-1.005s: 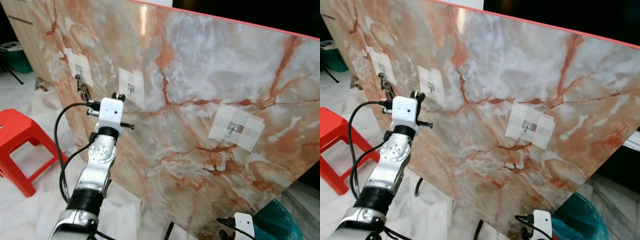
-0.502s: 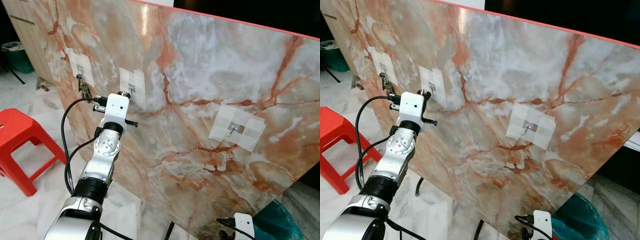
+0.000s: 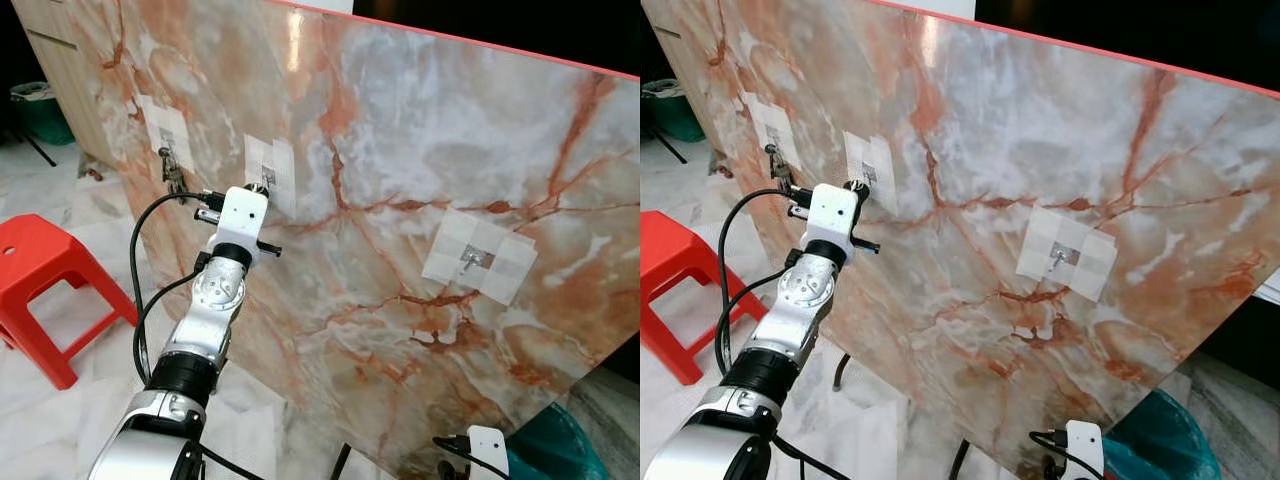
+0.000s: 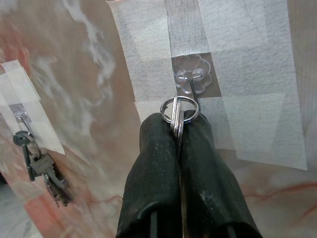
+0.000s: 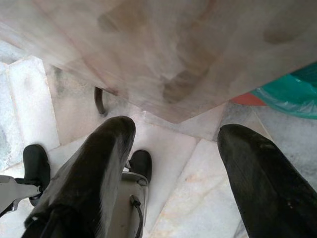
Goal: Hang keys on a hook
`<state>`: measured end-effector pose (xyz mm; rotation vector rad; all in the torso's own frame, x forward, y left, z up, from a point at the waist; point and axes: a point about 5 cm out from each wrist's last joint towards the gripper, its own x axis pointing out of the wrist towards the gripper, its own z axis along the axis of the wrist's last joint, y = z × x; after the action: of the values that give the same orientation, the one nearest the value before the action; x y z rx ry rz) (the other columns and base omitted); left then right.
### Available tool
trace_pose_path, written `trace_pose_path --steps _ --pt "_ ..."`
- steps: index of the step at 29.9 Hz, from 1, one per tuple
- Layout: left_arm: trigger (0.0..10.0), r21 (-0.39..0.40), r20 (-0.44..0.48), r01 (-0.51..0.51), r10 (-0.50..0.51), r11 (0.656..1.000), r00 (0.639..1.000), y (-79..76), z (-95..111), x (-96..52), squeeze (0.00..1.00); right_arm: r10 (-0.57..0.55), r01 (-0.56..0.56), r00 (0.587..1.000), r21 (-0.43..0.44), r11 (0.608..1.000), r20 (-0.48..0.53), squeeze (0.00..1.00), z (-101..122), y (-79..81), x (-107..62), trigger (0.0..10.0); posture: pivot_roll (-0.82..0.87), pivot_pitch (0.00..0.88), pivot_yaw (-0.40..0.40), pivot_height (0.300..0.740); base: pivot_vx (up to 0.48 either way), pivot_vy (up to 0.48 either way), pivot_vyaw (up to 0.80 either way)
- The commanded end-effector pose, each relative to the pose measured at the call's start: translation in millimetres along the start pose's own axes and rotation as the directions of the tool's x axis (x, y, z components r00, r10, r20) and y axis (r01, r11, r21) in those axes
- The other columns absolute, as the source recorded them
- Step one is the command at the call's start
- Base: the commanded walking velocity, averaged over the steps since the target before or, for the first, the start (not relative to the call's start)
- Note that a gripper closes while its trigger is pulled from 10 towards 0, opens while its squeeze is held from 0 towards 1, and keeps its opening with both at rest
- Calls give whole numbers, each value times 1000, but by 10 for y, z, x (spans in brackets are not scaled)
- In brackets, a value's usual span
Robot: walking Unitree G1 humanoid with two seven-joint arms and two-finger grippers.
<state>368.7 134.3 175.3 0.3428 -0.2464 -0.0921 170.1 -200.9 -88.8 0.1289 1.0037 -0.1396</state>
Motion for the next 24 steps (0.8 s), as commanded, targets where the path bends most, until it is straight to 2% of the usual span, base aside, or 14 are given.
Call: trace_pose_path --steps 1,9,18,24 --pt "10000 14 -29 37 -36 999 999 -69 15 -3 0 -6 6 1000 -1 1000 0 0 4 -30 -3 10000 -17 0 -85 740 0 0 0" --pt "10000 19 -54 51 -50 999 997 -77 74 -30 0 -3 3 1000 -5 1000 -2 0 3 -26 -3 10000 -12 0 -86 740 0 0 0" --pt "10000 32 -89 38 -35 999 995 23 198 16 0 2 -2 1000 -5 1000 -6 0 0 -22 -2 10000 -10 0 -86 740 0 0 0" --pt "10000 33 -123 50 -46 998 991 22 182 18 0 7 -7 1000 -6 1000 -8 0 -1 -20 -2 10000 -8 0 -87 740 0 0 0"
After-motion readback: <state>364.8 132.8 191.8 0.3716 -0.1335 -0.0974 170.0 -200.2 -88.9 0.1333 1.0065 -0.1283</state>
